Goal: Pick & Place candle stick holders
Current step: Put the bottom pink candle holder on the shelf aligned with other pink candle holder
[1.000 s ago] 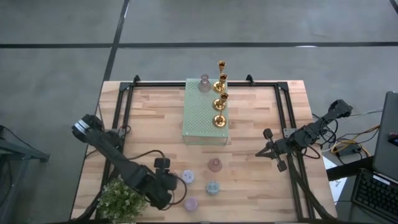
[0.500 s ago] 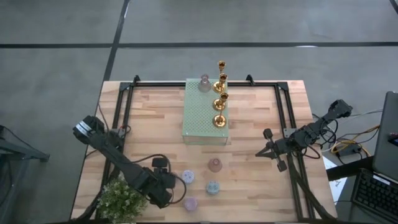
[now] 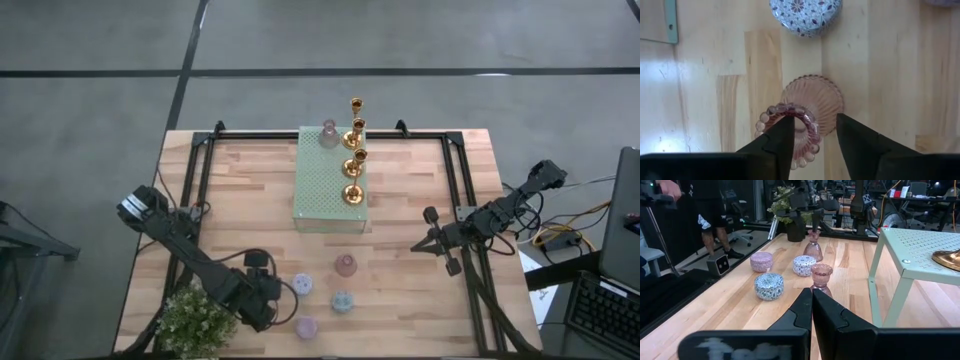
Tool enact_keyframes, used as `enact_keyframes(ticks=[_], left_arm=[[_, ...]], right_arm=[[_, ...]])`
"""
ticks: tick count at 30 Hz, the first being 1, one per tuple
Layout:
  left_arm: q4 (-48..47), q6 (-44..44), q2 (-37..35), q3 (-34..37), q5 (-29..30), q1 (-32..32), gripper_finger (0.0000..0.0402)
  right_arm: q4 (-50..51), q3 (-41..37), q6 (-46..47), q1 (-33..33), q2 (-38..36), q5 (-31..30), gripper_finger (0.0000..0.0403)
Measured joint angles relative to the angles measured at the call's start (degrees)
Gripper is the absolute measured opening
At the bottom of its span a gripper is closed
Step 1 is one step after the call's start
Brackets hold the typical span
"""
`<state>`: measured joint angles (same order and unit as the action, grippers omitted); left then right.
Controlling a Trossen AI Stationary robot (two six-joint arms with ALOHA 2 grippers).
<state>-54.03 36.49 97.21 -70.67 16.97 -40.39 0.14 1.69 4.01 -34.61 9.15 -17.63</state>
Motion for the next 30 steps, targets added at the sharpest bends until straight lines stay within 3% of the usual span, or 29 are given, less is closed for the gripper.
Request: enact_keyframes(ticks=[13, 30], left_arm=[[1.49, -0.15, -0.12, 0.02, 0.97, 0.14, 0.0043], [1.88, -0.17, -1.63, 0.15, 0.4, 0.14, 0.004]], right_arm=[[0.0, 0.0, 0.0, 0.0, 0.0, -0.01, 0.0008], [0.0, 0.0, 0.0, 0.02, 0.0, -0.01, 0.0008]])
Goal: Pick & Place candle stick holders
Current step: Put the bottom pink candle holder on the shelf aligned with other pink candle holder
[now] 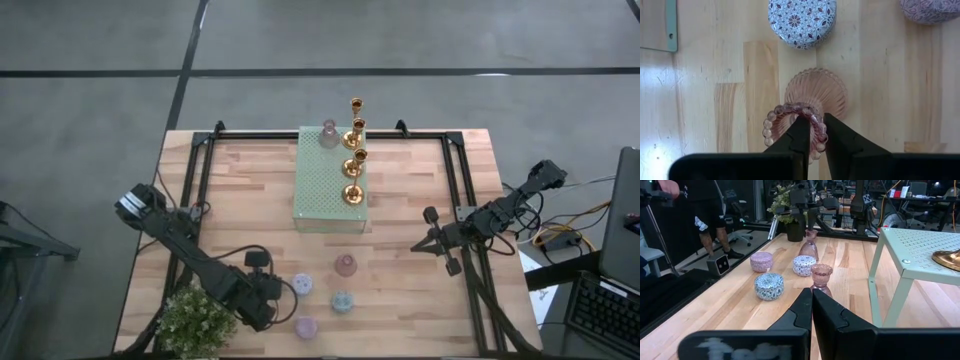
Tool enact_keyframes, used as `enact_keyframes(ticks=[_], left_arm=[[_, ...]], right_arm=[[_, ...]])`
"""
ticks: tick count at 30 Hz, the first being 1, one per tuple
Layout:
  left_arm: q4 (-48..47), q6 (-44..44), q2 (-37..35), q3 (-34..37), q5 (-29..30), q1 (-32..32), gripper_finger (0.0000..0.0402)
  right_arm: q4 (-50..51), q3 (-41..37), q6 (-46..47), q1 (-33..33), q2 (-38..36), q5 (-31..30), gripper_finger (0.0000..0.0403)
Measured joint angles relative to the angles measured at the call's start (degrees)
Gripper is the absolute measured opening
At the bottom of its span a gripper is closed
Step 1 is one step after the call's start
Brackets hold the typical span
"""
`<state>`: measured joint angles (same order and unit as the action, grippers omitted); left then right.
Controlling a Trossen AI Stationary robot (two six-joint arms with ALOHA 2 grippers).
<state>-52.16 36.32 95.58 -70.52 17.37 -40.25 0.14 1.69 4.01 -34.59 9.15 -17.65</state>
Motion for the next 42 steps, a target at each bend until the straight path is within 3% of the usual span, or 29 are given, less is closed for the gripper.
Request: enact_keyframes(ticks=[31, 42], left_arm=[[-0.29, 1.27, -4.01, -0.05, -0.21, 0.0, 0.0039], [-6.36, 0.28, -4.14, -7.71, 1.17, 0.0, 0.0039]], right_arm=[[0.0, 0.0, 0.0, -0.02, 0.0, 0.0, 0.0008], [0.0, 0.0, 0.0, -0.02, 0.0, 0.02, 0.0008]])
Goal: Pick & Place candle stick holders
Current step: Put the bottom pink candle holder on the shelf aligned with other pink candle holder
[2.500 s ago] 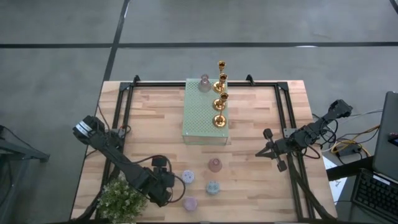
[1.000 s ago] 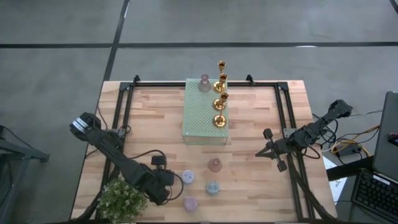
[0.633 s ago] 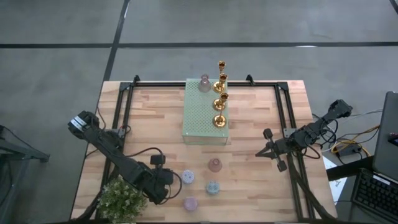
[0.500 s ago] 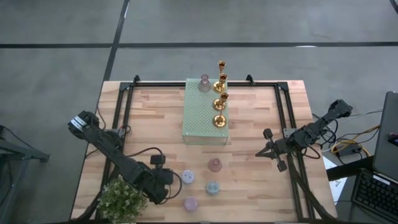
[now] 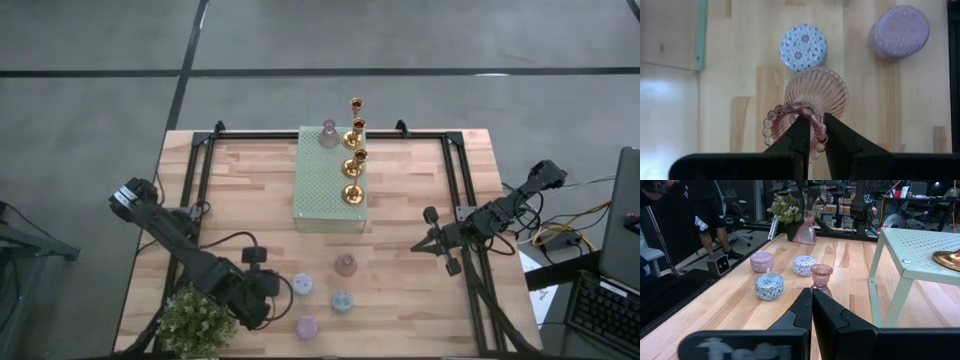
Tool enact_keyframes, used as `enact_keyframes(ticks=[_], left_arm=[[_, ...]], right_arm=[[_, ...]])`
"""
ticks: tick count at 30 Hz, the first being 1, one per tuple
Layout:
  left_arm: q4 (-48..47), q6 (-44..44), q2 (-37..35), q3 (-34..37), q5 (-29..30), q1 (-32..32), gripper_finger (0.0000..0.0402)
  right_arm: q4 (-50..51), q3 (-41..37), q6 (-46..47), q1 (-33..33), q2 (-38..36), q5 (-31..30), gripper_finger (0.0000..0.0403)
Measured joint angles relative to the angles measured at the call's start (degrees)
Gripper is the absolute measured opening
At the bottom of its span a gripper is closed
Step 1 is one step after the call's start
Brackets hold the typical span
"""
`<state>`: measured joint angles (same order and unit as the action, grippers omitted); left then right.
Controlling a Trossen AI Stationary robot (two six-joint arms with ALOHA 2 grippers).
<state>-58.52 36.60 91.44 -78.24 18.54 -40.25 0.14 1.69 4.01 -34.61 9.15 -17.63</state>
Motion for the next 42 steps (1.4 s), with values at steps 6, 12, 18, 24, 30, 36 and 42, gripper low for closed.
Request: enact_keyframes(ticks=[6, 12, 18, 24, 30, 36, 42], left_arm=[[-4.26, -1.09, 0.0, -4.24, 2.39, 0.12, 0.0039], [-8.02, -6.12, 0.0, -9.45, 5.26, 1.61, 0.0039], [-8.11, -13.74, 0.0, -14.6, 11.63, 7.71, 0.0039], [-6.85, -24.63, 0.04, -18.87, 12.05, 18.12, 0.0039], [-2.42, -33.45, 0.04, -22.16, 8.35, 31.02, 0.0046], [2.27, -39.34, 0.29, -22.23, 3.42, 43.26, 0.0044], [4.7, -39.96, 2.38, -22.08, 1.32, 50.93, 0.0045]], right_arm=[[0.0, 0.0, 0.0, 0.01, 0.0, -0.01, 0.0008], [0.0, 0.0, 0.0, 0.0, 0.0, 0.0, 0.0008], [0.0, 0.0, 0.0, 0.0, 0.0, 0.0, 0.0008], [0.0, 0.0, 0.0, 0.0, 0.0, -0.02, 0.0008], [0.0, 0.0, 0.0, 0.0, 0.0, -0.02, 0.0008], [-0.01, 0.0, 0.0, 0.02, 0.0, 0.0, 0.0008], [-0.01, 0.0, 0.0, 0.02, 0.0, -0.02, 0.0008]])
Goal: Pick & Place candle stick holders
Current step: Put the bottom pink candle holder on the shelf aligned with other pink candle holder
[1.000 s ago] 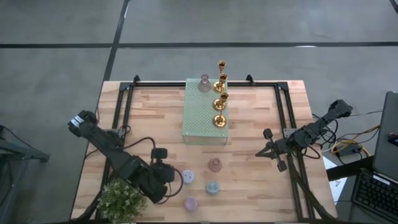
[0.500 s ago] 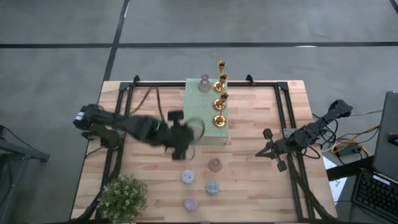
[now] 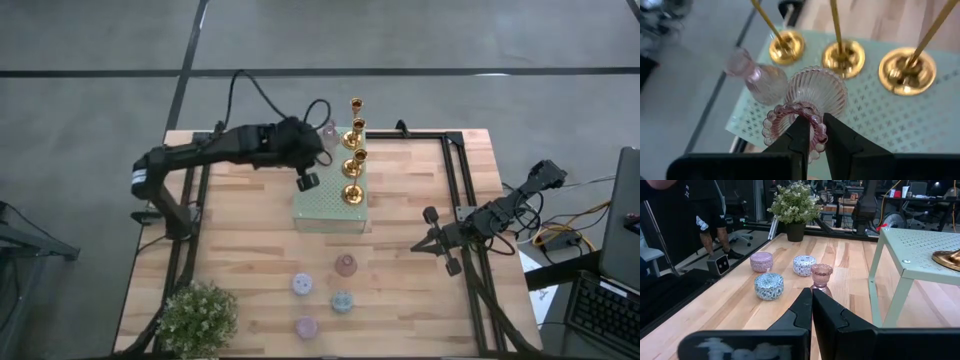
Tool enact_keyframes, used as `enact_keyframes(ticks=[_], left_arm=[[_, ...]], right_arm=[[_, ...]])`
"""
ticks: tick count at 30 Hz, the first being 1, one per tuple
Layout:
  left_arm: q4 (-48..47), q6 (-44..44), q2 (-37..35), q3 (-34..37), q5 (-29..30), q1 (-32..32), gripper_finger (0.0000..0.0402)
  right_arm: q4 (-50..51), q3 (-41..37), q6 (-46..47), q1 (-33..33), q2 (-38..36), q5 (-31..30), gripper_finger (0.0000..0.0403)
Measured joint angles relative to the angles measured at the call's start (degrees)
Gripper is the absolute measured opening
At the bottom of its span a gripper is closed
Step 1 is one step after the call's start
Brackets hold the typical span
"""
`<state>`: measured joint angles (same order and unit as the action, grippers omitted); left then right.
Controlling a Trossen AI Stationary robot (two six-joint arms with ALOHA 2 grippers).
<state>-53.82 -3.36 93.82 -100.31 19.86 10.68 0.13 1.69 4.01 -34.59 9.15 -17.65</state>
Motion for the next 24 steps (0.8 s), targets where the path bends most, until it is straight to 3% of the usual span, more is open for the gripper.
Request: enact_keyframes(ticks=[24], left_arm=[[2.99, -7.48, 8.48, -0.04, -0.07, 1.75, 0.0046]], right_arm=[[0.0, 0.0, 0.0, -0.02, 0.0, 0.0, 0.0008]])
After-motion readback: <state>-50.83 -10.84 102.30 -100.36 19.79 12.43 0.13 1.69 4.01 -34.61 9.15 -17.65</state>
